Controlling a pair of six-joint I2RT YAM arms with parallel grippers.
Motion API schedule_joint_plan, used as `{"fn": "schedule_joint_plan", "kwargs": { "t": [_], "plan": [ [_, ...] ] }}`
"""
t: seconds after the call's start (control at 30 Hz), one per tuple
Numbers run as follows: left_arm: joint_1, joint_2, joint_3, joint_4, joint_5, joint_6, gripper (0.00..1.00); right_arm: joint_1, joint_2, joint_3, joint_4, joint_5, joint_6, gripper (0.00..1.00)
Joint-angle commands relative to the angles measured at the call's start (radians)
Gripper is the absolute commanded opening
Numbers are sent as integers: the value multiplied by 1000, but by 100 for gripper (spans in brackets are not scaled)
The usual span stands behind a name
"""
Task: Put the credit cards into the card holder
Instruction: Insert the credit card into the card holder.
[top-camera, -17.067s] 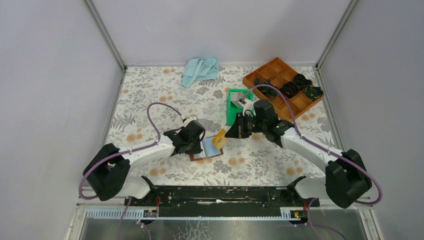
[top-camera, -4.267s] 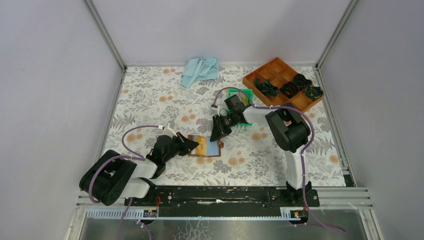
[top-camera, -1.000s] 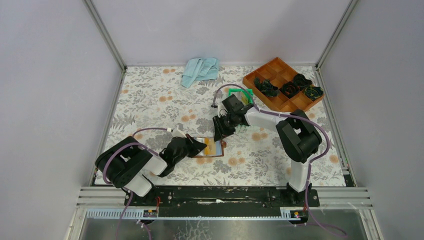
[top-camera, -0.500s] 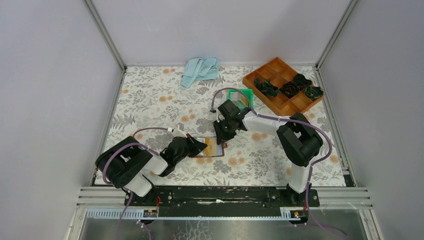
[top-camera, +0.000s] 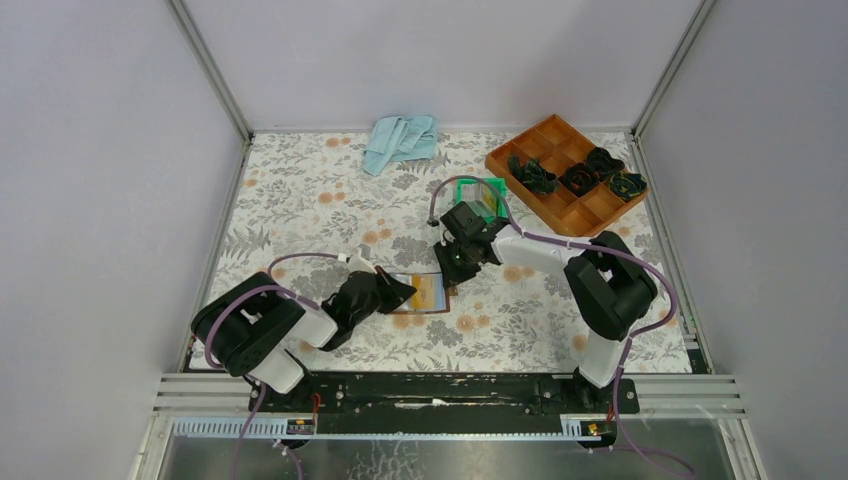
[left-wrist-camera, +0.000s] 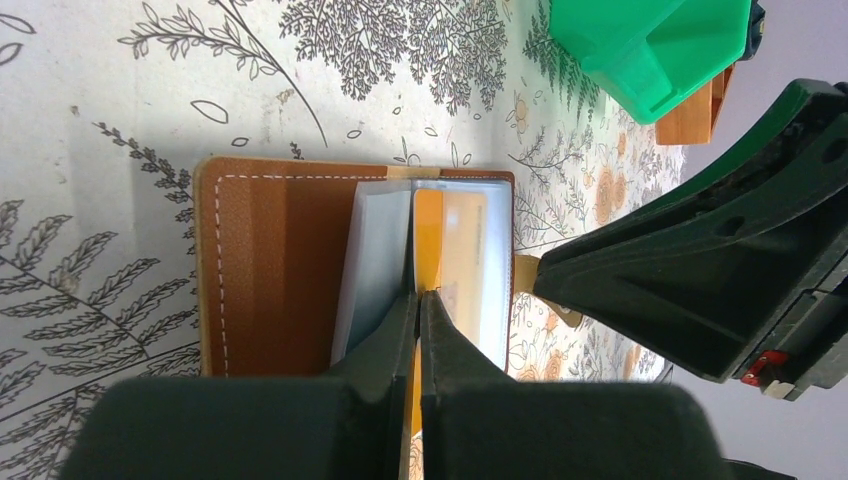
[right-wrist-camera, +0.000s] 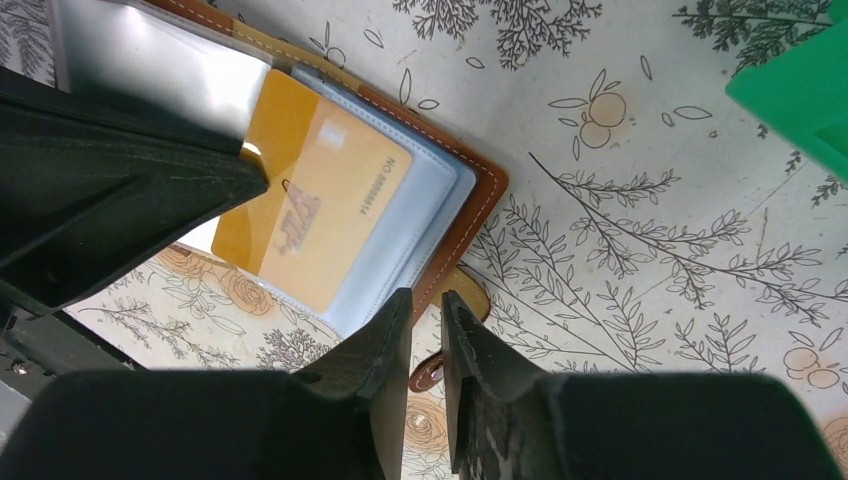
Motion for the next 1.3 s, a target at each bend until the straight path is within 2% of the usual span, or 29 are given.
{"fn": "schedule_joint_plan", "kwargs": {
  "t": [0.0, 0.73, 1.27],
  "plan": [
    [-12, 31, 1, -125, -27, 40, 0, 7, 7, -18, 13, -5, 3, 24],
    [-68, 90, 33, -106, -18, 32, 0, 11, 39, -58, 56, -10, 15, 22],
    [-121, 82, 74, -162, -39, 45, 28, 13, 48, -47, 57, -11, 15, 22]
  ]
}}
